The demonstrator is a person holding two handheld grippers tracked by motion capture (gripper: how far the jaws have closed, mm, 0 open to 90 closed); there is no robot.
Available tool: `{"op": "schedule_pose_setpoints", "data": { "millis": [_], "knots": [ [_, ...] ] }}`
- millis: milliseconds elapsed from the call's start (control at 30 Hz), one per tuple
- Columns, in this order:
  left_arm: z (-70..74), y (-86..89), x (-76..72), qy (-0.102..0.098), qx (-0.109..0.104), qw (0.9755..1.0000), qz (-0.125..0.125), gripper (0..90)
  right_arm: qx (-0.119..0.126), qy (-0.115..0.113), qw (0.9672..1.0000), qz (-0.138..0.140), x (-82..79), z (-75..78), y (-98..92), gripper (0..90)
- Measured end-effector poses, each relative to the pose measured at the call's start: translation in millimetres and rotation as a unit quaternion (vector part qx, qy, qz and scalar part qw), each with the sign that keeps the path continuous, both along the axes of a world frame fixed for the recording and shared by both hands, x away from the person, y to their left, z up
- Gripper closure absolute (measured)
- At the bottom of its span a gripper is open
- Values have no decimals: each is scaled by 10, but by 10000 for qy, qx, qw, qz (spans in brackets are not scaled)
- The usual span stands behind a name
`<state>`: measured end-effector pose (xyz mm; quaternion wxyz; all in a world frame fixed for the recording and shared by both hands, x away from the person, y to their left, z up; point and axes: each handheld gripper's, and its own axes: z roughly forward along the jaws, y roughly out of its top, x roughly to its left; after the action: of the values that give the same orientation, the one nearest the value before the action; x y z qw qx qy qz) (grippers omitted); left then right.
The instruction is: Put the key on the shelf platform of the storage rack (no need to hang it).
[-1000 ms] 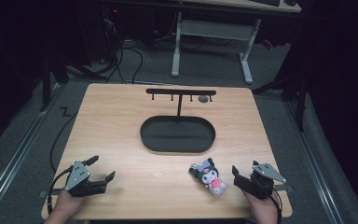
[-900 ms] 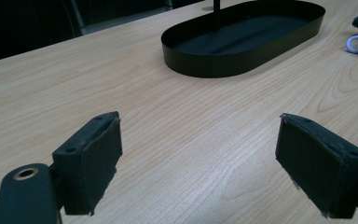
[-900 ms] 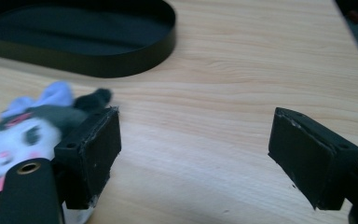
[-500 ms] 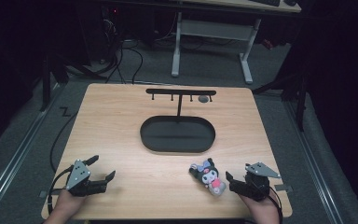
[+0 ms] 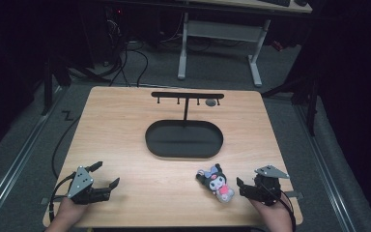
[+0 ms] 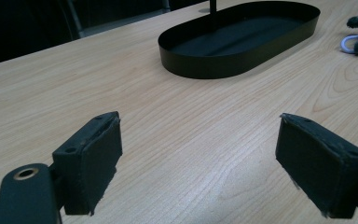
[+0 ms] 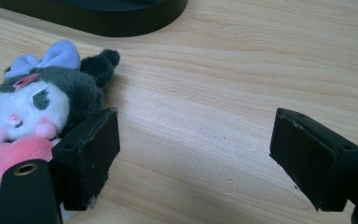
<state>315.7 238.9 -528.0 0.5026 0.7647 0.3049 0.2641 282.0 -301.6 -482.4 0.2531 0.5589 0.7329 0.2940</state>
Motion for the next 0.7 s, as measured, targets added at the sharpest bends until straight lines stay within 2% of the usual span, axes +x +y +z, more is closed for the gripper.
{"op": "schedule_pose_setpoints", "data": {
  "millis": [100,167,333,500,600,700],
  "knots": [
    [0,0,8,10,-19,10000,8,154,-22,68,10000,6,38,-17,6,158],
    [0,-5,5,13,13,10000,3,154,-80,247,9996,92,74,-43,8,158],
    [0,-7,-6,-14,38,10000,-4,154,-37,378,9992,99,83,-73,0,159],
    [-2,-12,-2,-14,28,10000,95,154,-41,390,9992,87,74,-93,-4,167],
    [-1,-5,-2,-17,2,10000,74,154,80,486,9988,70,69,-73,-15,194],
    [0,2,-8,-39,-42,9999,92,154,-75,611,9979,188,76,-25,36,210]
  ]
}}
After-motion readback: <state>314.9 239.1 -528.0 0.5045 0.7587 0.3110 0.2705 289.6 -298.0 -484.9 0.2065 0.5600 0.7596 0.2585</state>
